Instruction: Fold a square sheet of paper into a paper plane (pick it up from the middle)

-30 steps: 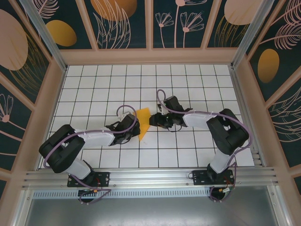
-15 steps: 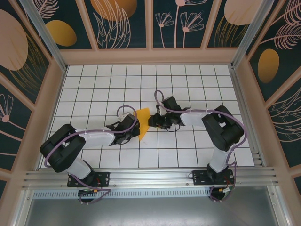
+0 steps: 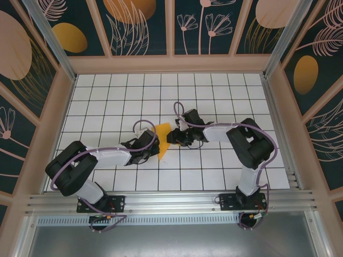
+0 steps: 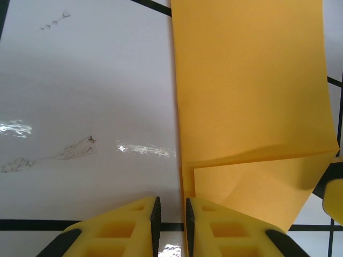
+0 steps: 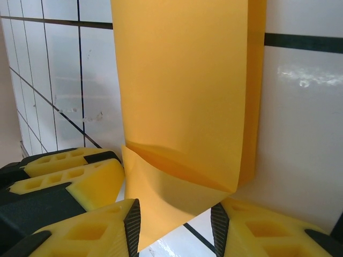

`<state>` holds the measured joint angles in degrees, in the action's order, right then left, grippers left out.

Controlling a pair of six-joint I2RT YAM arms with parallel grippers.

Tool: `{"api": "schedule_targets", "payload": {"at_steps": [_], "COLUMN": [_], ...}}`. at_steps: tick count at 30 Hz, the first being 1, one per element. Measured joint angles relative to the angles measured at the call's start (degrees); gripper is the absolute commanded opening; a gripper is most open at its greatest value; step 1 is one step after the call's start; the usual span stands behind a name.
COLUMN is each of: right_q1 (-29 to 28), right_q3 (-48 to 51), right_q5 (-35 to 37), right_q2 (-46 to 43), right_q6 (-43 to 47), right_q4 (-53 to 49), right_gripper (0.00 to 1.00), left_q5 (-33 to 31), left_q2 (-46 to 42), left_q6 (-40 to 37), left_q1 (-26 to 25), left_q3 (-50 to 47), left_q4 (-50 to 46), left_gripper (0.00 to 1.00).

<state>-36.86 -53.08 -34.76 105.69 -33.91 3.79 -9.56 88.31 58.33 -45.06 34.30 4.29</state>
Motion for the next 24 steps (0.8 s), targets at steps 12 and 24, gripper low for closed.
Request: {"api": "schedule_targets", "payload": {"at_steps": [12,24], "right_q1": [-0.2,-0.5], "right_q3": [0.0,0.0], "right_q5": [-2.5,-3.9], "right_q2": [1.1,3.1], "right_q6": [-0.6,-0.6], "right_q4": [2.2,5.0], "right_gripper": [0.29,0.14], "left_q5": [-0.1,-0.5], "left_q2": [0.0,-0.2], "left_q6": [0.0,0.0], "left_q1": [0.0,0.0], "left_q3": [0.0,0.0], "left_q4": [0.0,-0.5], "left_gripper": [0.23,0.24]}}
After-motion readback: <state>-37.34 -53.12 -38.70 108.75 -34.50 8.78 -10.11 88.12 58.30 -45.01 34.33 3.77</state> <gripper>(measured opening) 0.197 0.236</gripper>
